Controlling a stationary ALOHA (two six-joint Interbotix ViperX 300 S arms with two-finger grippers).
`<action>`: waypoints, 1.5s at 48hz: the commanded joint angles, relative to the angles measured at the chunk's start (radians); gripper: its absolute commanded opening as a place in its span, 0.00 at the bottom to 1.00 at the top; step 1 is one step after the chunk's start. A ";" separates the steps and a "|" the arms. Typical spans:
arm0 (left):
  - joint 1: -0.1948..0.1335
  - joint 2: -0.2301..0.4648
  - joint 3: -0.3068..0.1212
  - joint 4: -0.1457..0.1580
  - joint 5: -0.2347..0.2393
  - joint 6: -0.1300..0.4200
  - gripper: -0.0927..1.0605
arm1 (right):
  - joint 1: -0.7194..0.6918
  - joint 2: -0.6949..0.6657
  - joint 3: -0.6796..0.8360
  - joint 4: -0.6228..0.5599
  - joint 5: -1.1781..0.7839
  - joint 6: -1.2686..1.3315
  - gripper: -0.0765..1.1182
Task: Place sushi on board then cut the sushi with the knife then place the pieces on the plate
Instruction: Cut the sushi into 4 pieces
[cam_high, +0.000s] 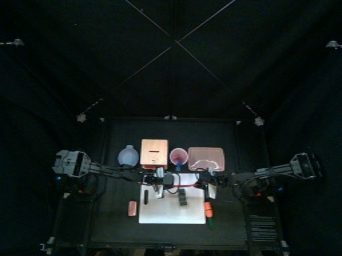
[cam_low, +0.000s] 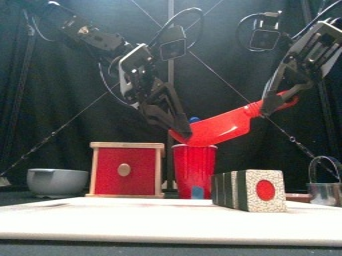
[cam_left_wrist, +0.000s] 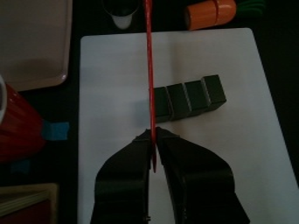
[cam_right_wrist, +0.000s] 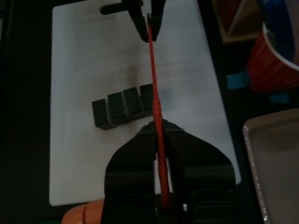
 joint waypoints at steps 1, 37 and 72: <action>-0.005 -0.008 -0.026 0.000 -0.003 -0.003 0.51 | 0.009 0.011 -0.003 0.031 -0.009 0.000 0.34; -0.064 0.049 -0.044 -0.081 -0.009 -0.006 0.51 | 0.018 0.084 0.035 0.112 -0.003 0.000 0.34; -0.074 0.084 -0.044 -0.120 -0.012 -0.006 0.51 | 0.006 0.149 0.026 0.103 -0.003 -0.003 0.34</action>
